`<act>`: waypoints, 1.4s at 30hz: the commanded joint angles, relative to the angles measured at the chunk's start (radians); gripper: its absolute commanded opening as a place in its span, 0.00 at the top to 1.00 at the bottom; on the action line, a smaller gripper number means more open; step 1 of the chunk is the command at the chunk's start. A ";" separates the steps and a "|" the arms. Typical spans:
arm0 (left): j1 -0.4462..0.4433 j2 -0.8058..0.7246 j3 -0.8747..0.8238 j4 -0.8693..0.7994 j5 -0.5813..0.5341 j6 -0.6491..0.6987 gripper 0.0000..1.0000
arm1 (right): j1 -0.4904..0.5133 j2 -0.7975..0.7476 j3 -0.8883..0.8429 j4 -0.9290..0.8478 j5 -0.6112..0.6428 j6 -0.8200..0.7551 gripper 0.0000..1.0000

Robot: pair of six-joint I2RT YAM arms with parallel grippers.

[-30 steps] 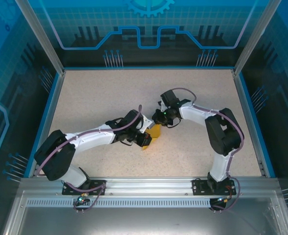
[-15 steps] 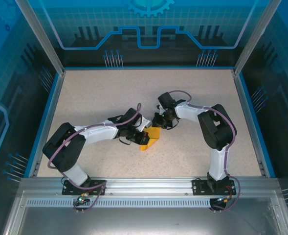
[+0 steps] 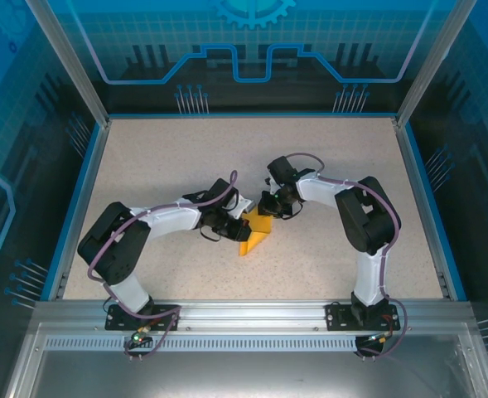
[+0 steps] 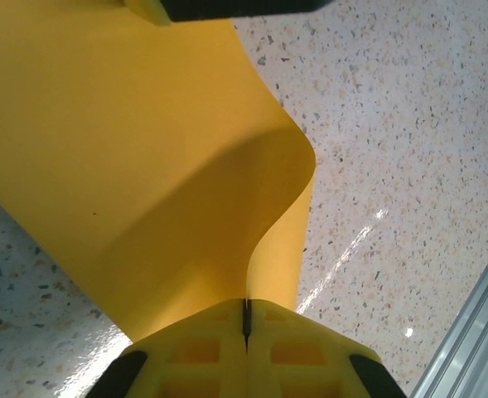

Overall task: Fold a paper plane with a square sheet of paper (pick it up from the middle)
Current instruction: Third fold the triangle at the center of the table.

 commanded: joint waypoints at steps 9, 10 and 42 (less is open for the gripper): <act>0.029 0.050 0.042 -0.043 -0.028 0.046 1.00 | 0.027 0.010 -0.020 -0.047 0.026 -0.023 0.82; 0.029 0.053 0.044 -0.045 -0.038 0.046 1.00 | 0.028 0.011 -0.020 -0.048 0.028 -0.023 0.82; 0.035 0.091 0.064 -0.104 -0.107 0.028 1.00 | 0.030 0.006 -0.031 -0.057 0.047 -0.016 0.82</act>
